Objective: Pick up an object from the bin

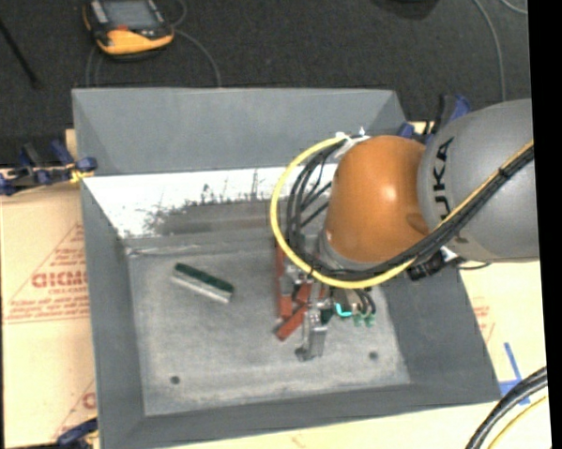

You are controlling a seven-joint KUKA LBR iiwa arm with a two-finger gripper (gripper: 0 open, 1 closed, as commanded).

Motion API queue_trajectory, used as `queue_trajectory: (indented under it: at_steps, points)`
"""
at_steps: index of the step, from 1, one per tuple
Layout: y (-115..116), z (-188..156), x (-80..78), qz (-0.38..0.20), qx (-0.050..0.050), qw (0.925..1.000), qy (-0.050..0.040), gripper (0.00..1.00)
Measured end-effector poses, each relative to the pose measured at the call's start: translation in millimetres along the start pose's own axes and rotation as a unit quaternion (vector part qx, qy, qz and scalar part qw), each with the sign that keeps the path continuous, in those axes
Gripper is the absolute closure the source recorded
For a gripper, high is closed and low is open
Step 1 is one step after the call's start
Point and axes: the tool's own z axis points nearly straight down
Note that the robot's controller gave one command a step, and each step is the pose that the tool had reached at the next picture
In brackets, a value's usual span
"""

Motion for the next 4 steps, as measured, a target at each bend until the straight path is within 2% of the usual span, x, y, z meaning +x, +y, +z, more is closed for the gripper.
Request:
queue_trajectory:
  at_steps: [1, 2, 3, 4]
  points:
    - [0, -4, -1.8, 0.001, 0.0, 1.0, -0.004, 0.0]
    - [-21, 38, -35.9, -0.018, 0.0, 0.9998, -0.0092, 0.0]
    - [-23, 86, -23.9, 0.019, 0.0, 0.9998, -0.0045, 0.0]
    - [-22, 106, -46.3, 0.021, 0.0, 0.9997, 0.0099, 1.0]
